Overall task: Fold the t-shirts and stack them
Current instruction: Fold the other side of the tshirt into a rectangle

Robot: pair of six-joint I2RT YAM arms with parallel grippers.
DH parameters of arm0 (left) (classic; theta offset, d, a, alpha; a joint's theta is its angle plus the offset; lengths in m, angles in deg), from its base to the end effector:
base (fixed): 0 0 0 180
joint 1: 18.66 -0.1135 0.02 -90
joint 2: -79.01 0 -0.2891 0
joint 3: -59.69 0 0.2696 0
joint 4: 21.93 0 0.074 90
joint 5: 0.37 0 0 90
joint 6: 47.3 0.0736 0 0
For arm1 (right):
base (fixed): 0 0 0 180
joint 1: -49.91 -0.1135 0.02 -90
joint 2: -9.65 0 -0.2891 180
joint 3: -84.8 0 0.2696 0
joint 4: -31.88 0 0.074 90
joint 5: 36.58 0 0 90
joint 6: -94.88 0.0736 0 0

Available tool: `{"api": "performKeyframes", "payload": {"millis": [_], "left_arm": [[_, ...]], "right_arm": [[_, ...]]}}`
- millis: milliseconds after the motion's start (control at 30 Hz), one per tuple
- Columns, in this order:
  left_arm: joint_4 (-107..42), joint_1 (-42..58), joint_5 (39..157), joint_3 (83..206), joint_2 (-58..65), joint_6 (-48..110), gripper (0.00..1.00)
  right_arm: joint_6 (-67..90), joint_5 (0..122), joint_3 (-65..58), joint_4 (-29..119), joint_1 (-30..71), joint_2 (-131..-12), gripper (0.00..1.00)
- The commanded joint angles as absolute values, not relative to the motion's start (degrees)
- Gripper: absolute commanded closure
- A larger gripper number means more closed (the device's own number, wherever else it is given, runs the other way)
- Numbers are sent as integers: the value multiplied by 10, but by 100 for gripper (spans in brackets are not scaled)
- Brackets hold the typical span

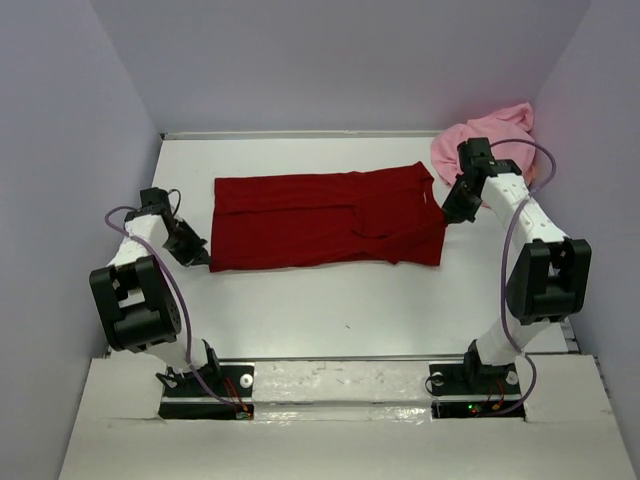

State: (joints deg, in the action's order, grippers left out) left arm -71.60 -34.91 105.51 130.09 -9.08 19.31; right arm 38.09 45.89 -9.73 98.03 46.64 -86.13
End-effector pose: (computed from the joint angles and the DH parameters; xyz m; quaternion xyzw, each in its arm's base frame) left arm 0.3157 0.0710 0.1869 -0.3038 0.9228 -0.1473 0.1856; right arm 0.3751 0.0118 0.2596 0.2652 0.9420 0.0000 0.2059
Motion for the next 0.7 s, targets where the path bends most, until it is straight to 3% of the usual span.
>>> {"api": "performKeyframes", "payload": {"millis": [0,667], "left_arm": [[-720,-354,1063,1334,-96,198,100],[-733,-357,1064,1435,-159,195,100]], "right_arm": [[370,456,-142,965,472,-877,100],[345,464,-243,972,493,-946,100]]}}
